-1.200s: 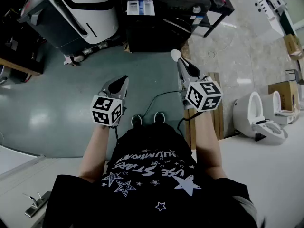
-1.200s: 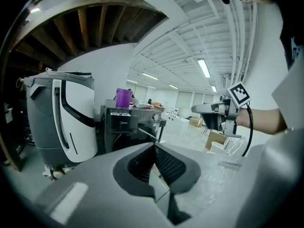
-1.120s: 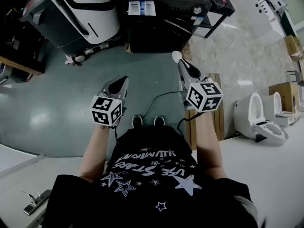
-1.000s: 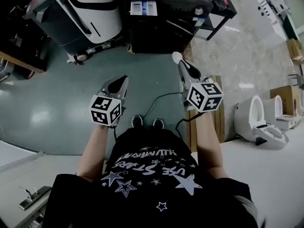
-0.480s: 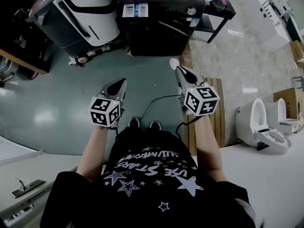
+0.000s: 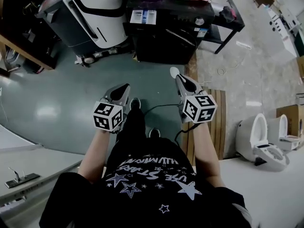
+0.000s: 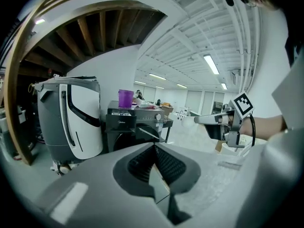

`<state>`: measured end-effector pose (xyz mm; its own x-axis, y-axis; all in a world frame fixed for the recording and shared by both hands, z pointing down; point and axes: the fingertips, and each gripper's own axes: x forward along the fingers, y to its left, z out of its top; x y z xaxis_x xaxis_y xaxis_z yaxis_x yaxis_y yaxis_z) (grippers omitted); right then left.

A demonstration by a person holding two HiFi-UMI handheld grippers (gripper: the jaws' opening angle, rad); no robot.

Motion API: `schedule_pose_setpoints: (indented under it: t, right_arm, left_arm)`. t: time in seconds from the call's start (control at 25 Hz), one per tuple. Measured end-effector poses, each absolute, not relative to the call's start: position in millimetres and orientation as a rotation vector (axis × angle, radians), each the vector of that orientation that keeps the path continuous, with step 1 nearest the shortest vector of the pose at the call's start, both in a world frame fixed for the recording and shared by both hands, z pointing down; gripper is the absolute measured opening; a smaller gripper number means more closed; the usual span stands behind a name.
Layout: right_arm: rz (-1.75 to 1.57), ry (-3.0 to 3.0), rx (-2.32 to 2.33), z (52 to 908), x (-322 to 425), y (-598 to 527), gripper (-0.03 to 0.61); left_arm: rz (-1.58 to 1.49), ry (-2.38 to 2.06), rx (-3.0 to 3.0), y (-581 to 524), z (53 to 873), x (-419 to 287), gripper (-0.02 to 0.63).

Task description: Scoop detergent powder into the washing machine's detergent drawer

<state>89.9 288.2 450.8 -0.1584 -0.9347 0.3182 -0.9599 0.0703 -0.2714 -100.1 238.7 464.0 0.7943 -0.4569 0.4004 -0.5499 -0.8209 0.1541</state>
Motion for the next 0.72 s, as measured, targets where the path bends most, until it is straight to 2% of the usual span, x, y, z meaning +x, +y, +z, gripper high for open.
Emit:
schedule_pose_setpoints:
  t: [0.32, 0.72]
  right_arm:
    - [0.661, -2.221, 2.020, 454.4, 109.5, 212.2, 0.035]
    - [0.623, -2.192, 2.053, 436.0, 139.5, 58.1, 0.035]
  left_arm:
    - [0.462, -0.785, 2.717, 164.7, 463.9, -92.2, 0.000]
    - [0.423, -0.752, 2.724, 2.1, 462.0, -62.8, 0.000]
